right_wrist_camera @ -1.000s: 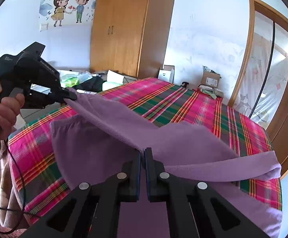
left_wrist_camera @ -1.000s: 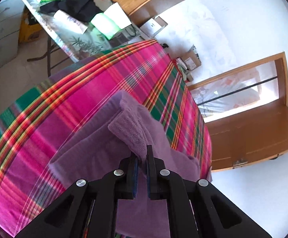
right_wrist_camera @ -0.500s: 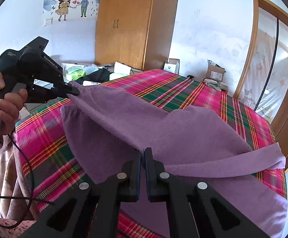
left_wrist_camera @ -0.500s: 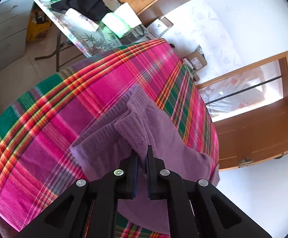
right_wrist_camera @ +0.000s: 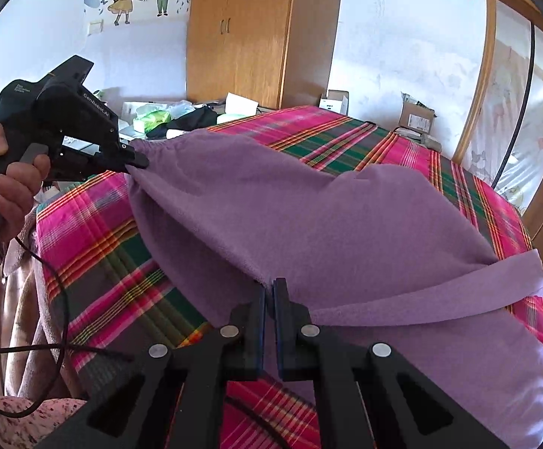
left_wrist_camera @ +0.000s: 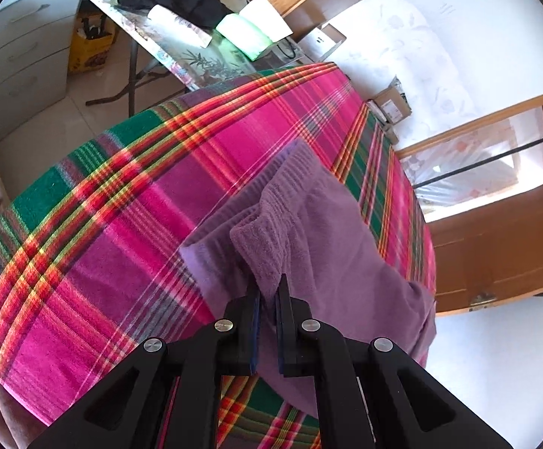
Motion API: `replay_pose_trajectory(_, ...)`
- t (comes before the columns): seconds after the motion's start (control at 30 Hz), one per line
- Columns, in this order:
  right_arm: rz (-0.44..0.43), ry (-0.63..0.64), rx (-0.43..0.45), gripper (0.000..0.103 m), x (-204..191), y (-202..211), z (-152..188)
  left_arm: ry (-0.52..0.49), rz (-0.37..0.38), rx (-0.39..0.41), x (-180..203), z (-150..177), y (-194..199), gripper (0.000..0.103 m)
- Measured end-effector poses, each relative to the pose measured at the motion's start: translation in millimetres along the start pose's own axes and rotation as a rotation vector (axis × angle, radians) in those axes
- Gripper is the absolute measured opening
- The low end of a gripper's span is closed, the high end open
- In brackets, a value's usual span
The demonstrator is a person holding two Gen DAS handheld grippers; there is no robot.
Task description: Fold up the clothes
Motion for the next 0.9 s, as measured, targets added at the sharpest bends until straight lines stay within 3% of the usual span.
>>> replay_pose_trajectory(0.9, -0.014, 0.011, -0.048, 0.005, -17, -10, 14, 0.0, -0.053, -0.039, -20, 9, -7, 0.007)
Point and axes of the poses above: each gripper's, at about its wrist camera, not at the fingertips, and y roughly against the way its jaws point, x to its right, z to its underside, the point moved 6 cm from there along -y, roughly the way its jaws point, and after that the axes turned 5 degrees about -x, right-handed, at the moved point
